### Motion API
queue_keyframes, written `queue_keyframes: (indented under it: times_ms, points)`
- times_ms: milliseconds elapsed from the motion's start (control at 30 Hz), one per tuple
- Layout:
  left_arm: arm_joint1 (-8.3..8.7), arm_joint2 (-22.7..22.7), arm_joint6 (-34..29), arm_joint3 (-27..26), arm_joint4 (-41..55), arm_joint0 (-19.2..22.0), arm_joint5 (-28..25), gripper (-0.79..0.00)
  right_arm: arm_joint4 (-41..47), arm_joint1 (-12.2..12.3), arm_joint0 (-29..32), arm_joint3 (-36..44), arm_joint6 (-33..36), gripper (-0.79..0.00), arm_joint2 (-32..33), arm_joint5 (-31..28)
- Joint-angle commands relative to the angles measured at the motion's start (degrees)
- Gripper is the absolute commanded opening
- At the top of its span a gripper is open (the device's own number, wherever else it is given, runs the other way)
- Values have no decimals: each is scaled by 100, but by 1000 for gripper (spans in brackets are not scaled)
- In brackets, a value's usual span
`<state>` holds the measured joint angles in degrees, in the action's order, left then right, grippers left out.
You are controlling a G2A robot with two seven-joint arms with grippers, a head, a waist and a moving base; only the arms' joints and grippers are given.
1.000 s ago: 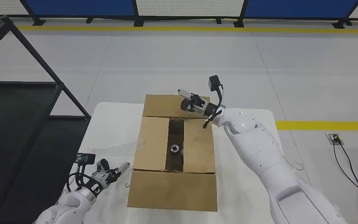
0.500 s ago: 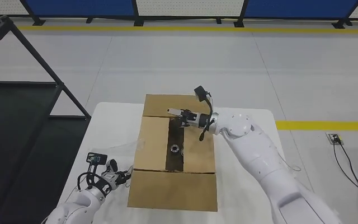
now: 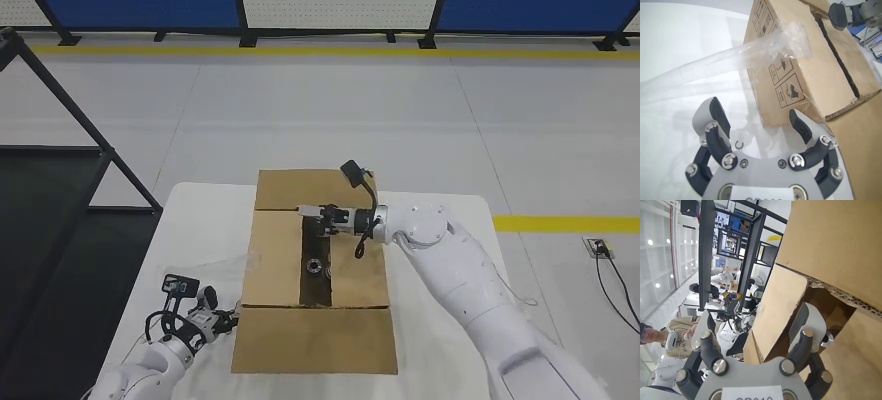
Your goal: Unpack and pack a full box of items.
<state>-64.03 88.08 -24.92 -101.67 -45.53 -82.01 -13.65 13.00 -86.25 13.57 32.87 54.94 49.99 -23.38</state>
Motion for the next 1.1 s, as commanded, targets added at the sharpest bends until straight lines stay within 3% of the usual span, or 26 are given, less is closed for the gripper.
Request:
queue_keyframes:
  times_ms: [0, 433, 1067]
  points:
    - [1, -8, 1, -5, -8, -1, 5, 0, -108, 6, 88, 127, -42, 0, -31, 74]
    - [23, 327, 132, -17, 271, -2, 119, 0, -470, -33, 195, 447, 222, 0, -209, 816]
    - [45, 628, 295, -186, 494, -195, 145, 0, 971, -382, -162, -480, 1016, 0, -25, 298]
